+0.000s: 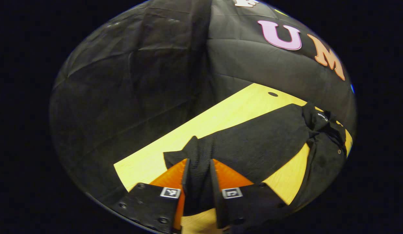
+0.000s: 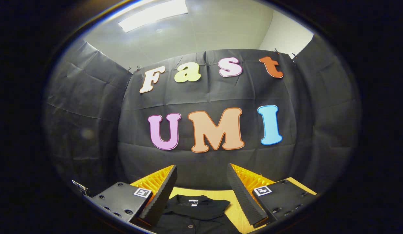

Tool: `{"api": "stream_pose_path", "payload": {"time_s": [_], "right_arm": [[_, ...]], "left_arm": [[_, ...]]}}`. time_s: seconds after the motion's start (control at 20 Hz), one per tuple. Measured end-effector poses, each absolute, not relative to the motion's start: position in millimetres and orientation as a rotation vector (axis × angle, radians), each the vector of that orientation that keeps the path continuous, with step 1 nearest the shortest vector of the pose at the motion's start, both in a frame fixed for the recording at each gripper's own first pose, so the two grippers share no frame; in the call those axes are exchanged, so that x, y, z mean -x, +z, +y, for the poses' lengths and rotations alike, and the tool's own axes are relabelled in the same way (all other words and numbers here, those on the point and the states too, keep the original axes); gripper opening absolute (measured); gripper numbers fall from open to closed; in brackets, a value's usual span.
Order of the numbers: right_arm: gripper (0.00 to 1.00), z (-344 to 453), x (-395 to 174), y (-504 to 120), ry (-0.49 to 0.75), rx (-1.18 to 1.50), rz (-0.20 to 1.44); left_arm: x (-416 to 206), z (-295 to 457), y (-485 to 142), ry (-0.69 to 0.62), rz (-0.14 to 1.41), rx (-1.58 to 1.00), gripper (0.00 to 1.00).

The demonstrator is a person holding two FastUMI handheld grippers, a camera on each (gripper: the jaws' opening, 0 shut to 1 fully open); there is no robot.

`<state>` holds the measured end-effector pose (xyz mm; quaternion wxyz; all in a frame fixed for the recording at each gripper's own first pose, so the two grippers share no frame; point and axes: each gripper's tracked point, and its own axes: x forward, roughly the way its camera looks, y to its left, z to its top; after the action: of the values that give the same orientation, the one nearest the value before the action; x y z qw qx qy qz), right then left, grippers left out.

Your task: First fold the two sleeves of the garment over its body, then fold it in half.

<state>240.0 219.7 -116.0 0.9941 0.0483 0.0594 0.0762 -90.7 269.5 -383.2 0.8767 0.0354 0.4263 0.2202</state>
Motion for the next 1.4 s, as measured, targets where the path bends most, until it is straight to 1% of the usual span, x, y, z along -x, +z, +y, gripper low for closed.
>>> {"api": "stream_pose_path", "payload": {"time_s": [0.1,0.2,0.25,0.35,0.4,0.45,0.5,0.65,0.7,0.85,0.95,1.05,1.1,1.15,1.3,1.35,1.4], "right_arm": [[0.95,217.6,-238.8,-112.9,0.147,-0.098,0.111],[0.95,217.2,-238.2,-110.5,0.144,-0.088,0.101],[0.95,215.9,-238.7,-109.0,0.137,-0.079,0.093],[0.95,208.7,-238.1,-103.1,0.115,-0.053,0.080],[0.97,202.5,-237.3,-98.8,0.102,-0.040,0.074],[0.95,190.3,-234.9,-98.0,0.090,-0.031,0.070],[0.95,183.0,-233.1,-97.6,0.080,-0.027,0.069],[0.99,162.8,-225.5,-96.7,0.048,-0.040,0.075],[0.96,153.1,-220.9,-97.4,0.039,-0.043,0.078],[0.98,108.4,-205.4,-104.5,0.015,-0.011,0.093],[1.00,70.9,-193.9,-109.8,-0.001,0.023,0.107],[0.98,32.7,-187.7,-114.0,-0.009,0.033,0.116],[1.00,14.6,-185.8,-117.2,-0.009,0.030,0.123],[0.98,-3.3,-185.1,-120.3,-0.013,0.025,0.134],[0.98,-54.6,-182.7,-129.5,-0.050,0.001,0.157],[0.96,-66.6,-180.6,-130.2,-0.060,-0.011,0.153],[0.98,-77.0,-179.7,-132.7,-0.069,-0.021,0.153]], "left_arm": [[89.4,266.3,-382.7,0.451,0.887,-0.071,0.08],[88.7,266.5,-384.6,0.439,0.903,-0.088,0.01],[88.1,266.2,-383.1,0.428,0.911,-0.095,0.00],[85.6,266.8,-381.0,0.420,0.914,-0.088,0.00],[83.7,266.2,-377.9,0.421,0.910,-0.078,0.00],[77.5,265.1,-372.6,0.421,0.894,-0.066,0.00],[67.5,262.6,-367.4,0.414,0.874,-0.053,0.00],[36.0,245.7,-350.5,0.368,0.826,-0.038,0.00],[20.9,236.3,-344.5,0.348,0.807,-0.036,0.00],[-24.9,199.3,-332.0,0.297,0.745,-0.035,0.00],[-61.1,159.7,-321.7,0.266,0.685,-0.013,0.00],[-97.8,113.6,-309.6,0.230,0.612,0.004,0.00],[-114.3,86.4,-305.8,0.206,0.588,0.009,0.00],[-130.7,58.3,-302.4,0.179,0.571,0.014,0.00],[-169.9,-29.5,-314.1,0.077,0.571,0.028,0.00],[-178.1,-58.5,-319.7,0.043,0.579,0.027,0.00],[-184.8,-91.6,-326.4,0.007,0.585,0.028,0.00]]}}
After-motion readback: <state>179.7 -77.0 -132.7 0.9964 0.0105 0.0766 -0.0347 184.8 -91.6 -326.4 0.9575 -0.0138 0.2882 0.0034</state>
